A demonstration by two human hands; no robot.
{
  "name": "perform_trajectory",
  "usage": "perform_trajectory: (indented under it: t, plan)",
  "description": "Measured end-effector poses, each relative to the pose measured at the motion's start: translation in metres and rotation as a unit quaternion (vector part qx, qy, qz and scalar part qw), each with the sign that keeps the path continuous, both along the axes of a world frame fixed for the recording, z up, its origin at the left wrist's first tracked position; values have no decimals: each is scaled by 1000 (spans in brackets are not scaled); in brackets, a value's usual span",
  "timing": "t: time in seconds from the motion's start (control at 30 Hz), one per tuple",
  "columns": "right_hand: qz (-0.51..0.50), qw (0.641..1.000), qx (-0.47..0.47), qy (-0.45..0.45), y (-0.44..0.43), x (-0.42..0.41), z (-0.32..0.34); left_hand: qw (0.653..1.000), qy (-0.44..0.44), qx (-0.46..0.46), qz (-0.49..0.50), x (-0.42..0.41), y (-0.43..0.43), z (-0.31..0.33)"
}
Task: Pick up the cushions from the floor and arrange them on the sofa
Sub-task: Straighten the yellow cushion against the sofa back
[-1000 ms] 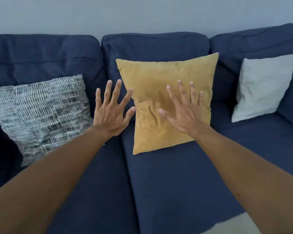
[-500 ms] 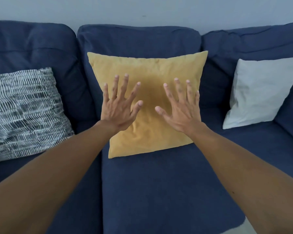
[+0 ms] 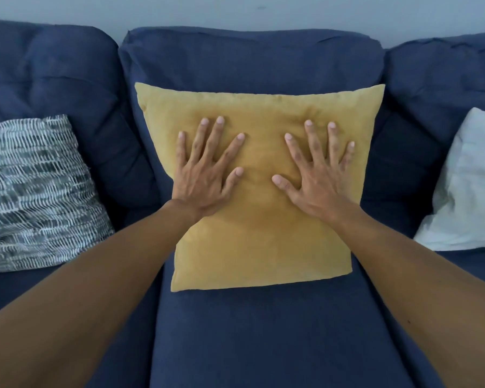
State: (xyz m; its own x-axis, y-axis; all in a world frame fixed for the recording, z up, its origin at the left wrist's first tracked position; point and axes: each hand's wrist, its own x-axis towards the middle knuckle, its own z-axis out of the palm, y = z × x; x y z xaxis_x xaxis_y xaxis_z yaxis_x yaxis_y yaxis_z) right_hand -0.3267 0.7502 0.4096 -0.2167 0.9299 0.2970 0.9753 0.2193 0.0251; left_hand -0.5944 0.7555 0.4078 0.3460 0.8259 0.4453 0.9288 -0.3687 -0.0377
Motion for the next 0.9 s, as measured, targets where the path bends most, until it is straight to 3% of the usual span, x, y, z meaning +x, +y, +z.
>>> perform_trajectory:
  t: [0.23, 0.57, 0.73, 0.9]
  plan:
    - [11, 1000, 9, 8, 27, 22, -9, 999, 1, 33, 26, -18, 24, -13]
    - [-57, 997, -43, 41, 3, 71, 24, 992, -44, -26, 112, -42, -36, 20]
    - [23, 998, 23, 58, -27, 68, 22, 996, -31, -4, 77, -28, -72, 17]
    - [72, 994, 67, 47, -61, 32, -21, 998, -42, 4, 56, 21, -88, -21]
